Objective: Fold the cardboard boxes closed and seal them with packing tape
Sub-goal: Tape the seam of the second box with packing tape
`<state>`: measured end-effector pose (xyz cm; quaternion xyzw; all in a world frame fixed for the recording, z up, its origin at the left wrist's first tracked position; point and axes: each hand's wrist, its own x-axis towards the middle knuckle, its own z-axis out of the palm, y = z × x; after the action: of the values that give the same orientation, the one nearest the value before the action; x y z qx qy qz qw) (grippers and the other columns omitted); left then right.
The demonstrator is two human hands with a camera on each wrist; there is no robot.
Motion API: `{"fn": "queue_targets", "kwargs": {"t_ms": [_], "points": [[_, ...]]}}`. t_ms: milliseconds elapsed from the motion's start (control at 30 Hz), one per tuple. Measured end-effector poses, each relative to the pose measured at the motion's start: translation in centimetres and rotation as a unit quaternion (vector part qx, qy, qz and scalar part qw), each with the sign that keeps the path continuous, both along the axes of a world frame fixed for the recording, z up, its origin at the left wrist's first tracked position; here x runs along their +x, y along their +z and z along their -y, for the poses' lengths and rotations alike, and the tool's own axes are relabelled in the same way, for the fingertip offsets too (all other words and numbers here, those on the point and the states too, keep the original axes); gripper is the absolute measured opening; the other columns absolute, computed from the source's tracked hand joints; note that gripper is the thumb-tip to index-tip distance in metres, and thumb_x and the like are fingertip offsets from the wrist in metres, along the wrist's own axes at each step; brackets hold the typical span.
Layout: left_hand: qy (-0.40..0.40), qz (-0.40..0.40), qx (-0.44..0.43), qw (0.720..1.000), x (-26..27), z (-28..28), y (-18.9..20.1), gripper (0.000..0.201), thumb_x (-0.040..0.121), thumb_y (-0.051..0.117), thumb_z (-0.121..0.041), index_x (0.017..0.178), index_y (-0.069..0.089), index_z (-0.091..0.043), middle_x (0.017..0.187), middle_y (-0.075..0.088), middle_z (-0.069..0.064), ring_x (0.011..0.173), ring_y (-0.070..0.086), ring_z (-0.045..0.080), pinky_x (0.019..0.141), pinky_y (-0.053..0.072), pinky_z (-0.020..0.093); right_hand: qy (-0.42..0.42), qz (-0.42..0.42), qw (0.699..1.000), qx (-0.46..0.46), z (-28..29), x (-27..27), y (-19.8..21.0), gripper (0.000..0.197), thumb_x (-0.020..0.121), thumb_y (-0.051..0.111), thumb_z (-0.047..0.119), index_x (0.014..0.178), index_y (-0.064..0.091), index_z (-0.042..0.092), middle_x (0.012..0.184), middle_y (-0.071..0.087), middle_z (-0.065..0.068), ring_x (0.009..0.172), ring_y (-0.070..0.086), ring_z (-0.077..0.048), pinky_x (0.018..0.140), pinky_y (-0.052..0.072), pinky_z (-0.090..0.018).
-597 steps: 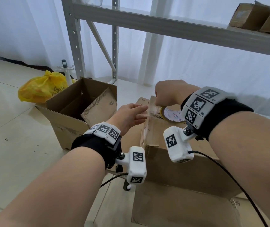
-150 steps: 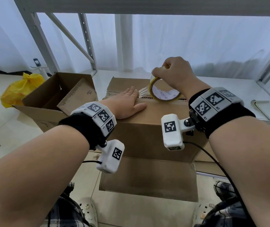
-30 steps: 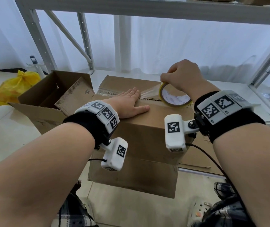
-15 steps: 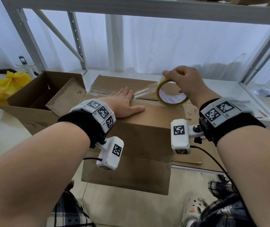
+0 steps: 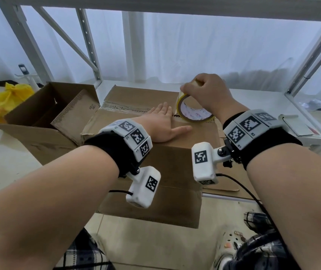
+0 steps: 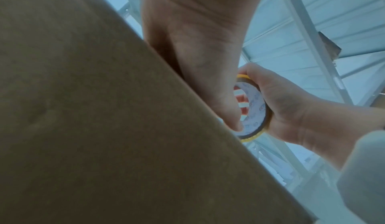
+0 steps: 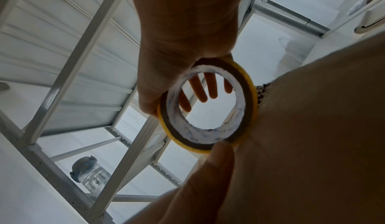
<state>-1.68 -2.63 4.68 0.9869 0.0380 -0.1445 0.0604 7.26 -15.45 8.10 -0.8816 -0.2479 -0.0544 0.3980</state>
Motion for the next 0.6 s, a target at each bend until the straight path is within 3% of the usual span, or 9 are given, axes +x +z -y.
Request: {"fn": "queue_targets", "kwargs": {"t_ms": [233, 400, 600], "points": [[-0.017, -0.011, -0.031, 0.999, -1.0, -3.9, 0.3, 0.074, 0.093, 0.016, -0.064, 0.152, -0.005, -0.024, 0.159, -0.014, -0.002, 0.145, -0.012, 0.010, 0.117, -0.006, 0.032, -0.015, 0.020, 0.999, -0.035, -0.3, -0.2, 0.1, 0.036, 0.081, 0.056, 0.040, 0.057, 0.039, 0.019, 0.056, 0.037, 0.004, 0.059, 0.039, -0.017, 0.060, 0.033, -0.032], [-0.008, 0.006, -0.023, 1.000, -1.4, -4.7, 0.0, 0.070, 0.094, 0.016, -0.062, 0.152, -0.002, -0.026, 0.159, -0.012, -0.001, 0.146, -0.010, 0.012, 0.117, -0.005, 0.033, -0.031, 0.022, 0.997, -0.072, -0.8, -0.3, 0.4, 0.031, 0.081, 0.053, 0.044, 0.061, 0.044, 0.023, 0.061, 0.045, 0.006, 0.075, 0.048, -0.021, 0.064, 0.035, -0.031], [0.116, 0.022, 0.006, 0.993, -2.5, -9.1, -0.2, 0.071, 0.097, 0.012, -0.058, 0.152, -0.003, -0.016, 0.159, -0.010, 0.004, 0.146, -0.007, 0.016, 0.118, -0.003, 0.035, -0.022, 0.008, 0.999, -0.038, -0.5, -0.1, 0.3, 0.033, 0.079, 0.054, 0.039, 0.057, 0.038, 0.020, 0.054, 0.036, 0.005, 0.056, 0.037, -0.016, 0.057, 0.030, -0.029]]}}
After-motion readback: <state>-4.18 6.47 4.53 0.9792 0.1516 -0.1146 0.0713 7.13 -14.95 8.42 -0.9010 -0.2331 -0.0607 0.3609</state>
